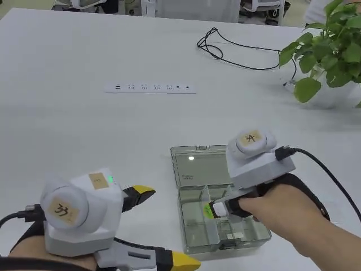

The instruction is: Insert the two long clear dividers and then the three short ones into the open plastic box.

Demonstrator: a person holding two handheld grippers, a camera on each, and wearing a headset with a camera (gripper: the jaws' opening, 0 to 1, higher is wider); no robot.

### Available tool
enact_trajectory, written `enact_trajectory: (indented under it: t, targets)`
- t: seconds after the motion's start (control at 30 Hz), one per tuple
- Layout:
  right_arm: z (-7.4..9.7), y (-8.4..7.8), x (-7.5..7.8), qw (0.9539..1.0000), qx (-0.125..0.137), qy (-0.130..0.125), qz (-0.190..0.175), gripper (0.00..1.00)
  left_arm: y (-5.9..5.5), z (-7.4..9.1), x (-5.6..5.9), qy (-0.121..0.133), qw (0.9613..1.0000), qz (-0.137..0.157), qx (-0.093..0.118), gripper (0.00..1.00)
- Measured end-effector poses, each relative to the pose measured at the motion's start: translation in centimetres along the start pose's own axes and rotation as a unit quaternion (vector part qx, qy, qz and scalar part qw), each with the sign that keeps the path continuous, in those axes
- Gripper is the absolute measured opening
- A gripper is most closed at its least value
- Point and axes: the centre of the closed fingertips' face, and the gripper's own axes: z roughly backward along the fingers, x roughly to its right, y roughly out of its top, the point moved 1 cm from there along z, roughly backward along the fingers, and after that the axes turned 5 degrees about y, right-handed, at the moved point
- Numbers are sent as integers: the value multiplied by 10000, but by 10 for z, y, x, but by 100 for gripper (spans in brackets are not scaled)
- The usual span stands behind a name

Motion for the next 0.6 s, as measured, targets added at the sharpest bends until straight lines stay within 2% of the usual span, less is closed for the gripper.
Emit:
enact_trajectory:
  t: [0.33, 0.6]
  targets:
    - [-5, -2, 1, 9999, 97, 133, -24, 9, 0, 1, -1, 69, 10000, 43, -22, 91]
    - [-5, -3, 1, 9995, 179, 255, -74, 9, 3, 3, 3, 171, 9998, 91, -27, 90]
